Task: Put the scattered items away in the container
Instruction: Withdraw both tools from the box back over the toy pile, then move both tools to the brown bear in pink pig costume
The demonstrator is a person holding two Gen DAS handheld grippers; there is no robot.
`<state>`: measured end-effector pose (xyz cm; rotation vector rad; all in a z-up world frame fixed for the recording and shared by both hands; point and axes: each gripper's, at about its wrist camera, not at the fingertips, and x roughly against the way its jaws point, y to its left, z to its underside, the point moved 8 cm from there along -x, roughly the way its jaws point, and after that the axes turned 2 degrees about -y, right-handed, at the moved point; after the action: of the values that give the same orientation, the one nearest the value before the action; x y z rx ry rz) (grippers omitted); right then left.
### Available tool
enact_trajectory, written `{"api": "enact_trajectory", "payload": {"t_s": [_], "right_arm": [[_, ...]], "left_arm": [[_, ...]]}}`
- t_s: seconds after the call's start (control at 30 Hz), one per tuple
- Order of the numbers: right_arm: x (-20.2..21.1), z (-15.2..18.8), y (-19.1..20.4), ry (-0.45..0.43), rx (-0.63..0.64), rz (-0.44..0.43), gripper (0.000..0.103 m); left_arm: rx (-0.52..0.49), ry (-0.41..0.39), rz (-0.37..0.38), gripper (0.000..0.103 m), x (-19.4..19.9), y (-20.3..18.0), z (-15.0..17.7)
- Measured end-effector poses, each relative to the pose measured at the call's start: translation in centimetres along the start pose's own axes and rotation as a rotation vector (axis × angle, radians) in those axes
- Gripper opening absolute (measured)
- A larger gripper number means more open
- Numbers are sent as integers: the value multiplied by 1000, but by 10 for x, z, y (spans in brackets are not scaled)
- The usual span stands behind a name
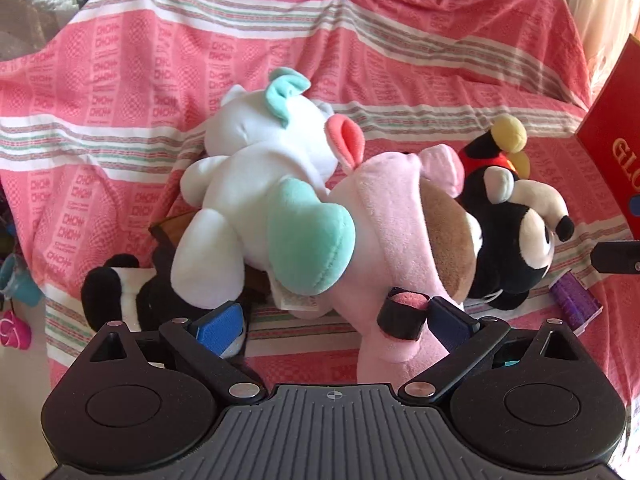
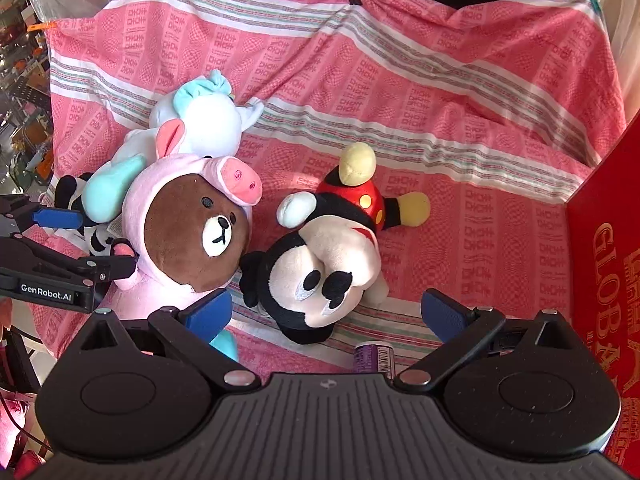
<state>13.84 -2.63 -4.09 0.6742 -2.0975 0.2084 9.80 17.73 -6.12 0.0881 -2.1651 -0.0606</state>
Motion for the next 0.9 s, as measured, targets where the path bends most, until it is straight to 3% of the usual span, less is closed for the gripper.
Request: {"api": "enact_trajectory", "payload": {"t_s": [0.33,0.77,0.9], "right_arm": [[-31,12,28,57,21,-82,101],[-58,-4,46,58,55,-144,101],[-56,-12,46,42,50,-169,101]], "left_arm": [[-9,-19,-49,101,0,19,4],[-101,30,171,102,25,-48,22],[-131,8,97,101,14,-54,15]]}}
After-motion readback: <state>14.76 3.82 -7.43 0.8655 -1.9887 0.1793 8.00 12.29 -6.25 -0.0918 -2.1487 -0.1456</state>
